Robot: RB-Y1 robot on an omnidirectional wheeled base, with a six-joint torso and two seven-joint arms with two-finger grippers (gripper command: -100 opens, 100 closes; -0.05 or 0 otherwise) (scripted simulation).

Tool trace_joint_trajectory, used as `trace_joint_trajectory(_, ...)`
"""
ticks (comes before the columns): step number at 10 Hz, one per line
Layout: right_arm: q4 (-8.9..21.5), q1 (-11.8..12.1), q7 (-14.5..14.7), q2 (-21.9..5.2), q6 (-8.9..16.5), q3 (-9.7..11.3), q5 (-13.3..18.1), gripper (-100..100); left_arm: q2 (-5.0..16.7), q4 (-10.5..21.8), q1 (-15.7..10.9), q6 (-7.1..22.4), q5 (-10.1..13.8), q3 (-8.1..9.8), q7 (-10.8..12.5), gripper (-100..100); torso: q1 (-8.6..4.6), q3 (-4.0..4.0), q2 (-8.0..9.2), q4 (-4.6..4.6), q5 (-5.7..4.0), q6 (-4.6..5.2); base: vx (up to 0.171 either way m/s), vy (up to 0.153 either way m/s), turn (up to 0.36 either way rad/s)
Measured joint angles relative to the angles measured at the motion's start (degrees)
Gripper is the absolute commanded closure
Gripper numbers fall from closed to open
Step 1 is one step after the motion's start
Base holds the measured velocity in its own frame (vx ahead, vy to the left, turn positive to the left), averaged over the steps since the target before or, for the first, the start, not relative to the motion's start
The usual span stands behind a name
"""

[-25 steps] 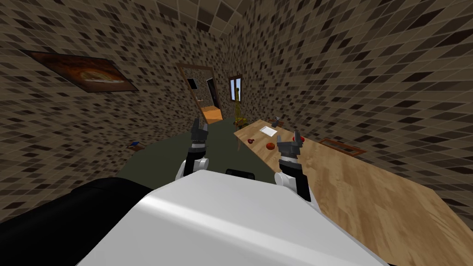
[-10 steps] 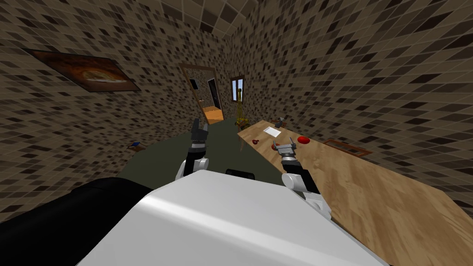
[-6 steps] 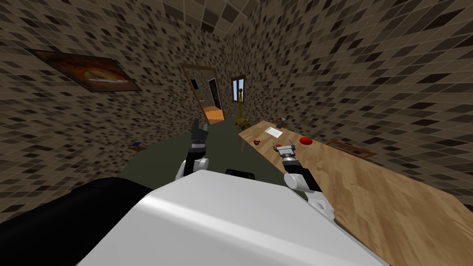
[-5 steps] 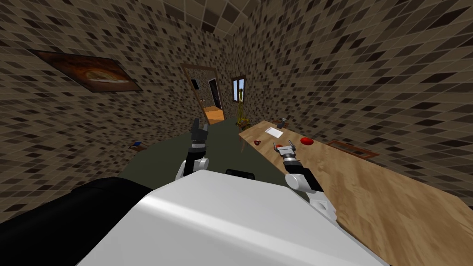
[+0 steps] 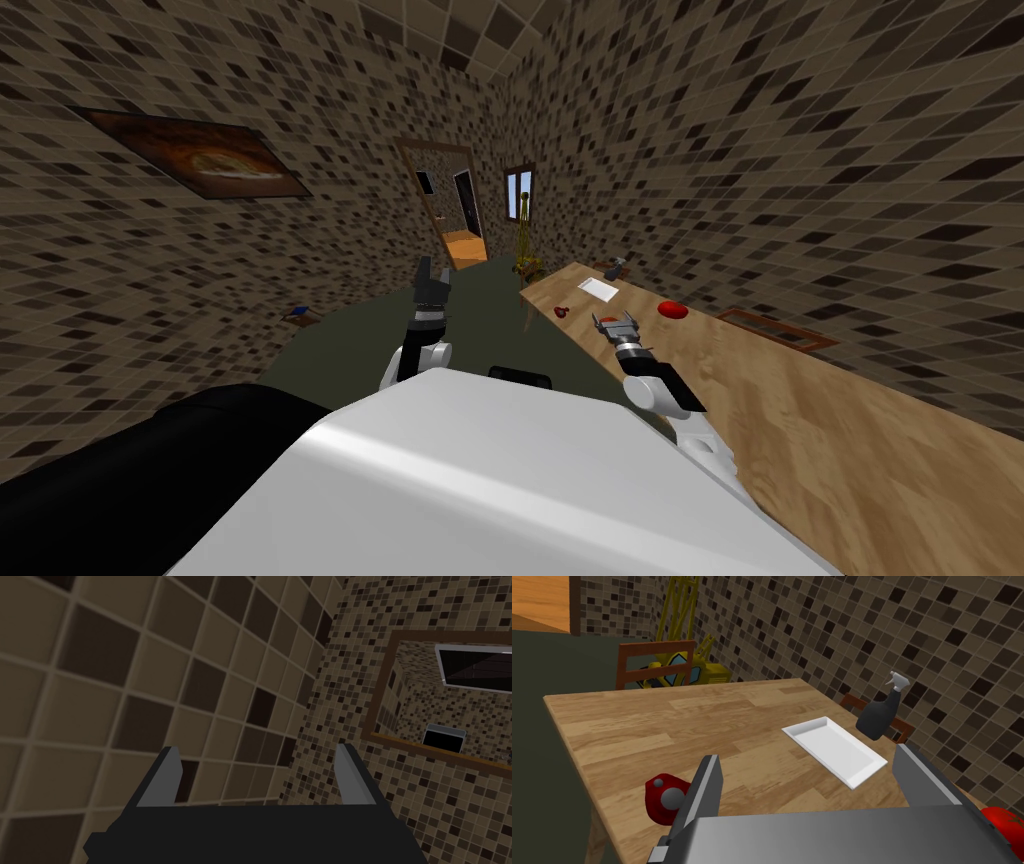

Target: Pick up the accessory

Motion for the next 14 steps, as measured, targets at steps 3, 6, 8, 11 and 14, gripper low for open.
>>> trace_joint_trajectory(3, 2.7, -0.3, -4.6, -1.7, 2.6, 0.0, -4.1, -100, 0.0, 0.0, 0.0, 0.0, 0.0, 0.00, 0.0, 0, 0.06, -0.01, -0.02, -0.01, 0.01, 0.00, 0.050, 0.046, 0.029)
trace_joint_trajectory(6, 5.0, -0.5, -9.0, -3.6, 3.5, 0.3, -7.5, -100, 0.0, 0.0, 0.0, 0.0, 0.0, 0.00, 0.0, 0, -0.07, 0.01, 0.00, 0.00, -0.02, 0.00, 0.041, 0.018, 0.026)
trace_joint_trajectory(8, 6.4, -0.7, -12.2, -4.6, 5.4, -0.1, -10.1, -100, 0.0, 0.0, 0.0, 0.0, 0.0, 0.00, 0.0, 0, 0.01, -0.02, -0.05, -0.01, 0.00, 0.00, 0.060, 0.043, 0.039)
trace_joint_trajectory(11, 9.2, -1.1, -17.0, -5.8, 7.2, 0.2, -13.6, -100, 0.0, 0.0, 0.0, 0.0, 0.0, 0.00, 0.0, 0, -0.03, -0.06, -0.09, -0.02, 0.00, 0.00, 0.076, 0.032, 0.050)
trace_joint_trajectory(14, 11.2, -1.2, -21.8, -6.1, 11.0, -1.1, -16.9, -100, 0.0, 0.0, 0.0, 0.0, 0.0, 0.00, 0.0, 0, -0.03, -0.07, -0.12, -0.02, 0.00, -0.01, 0.072, 0.024, 0.042)
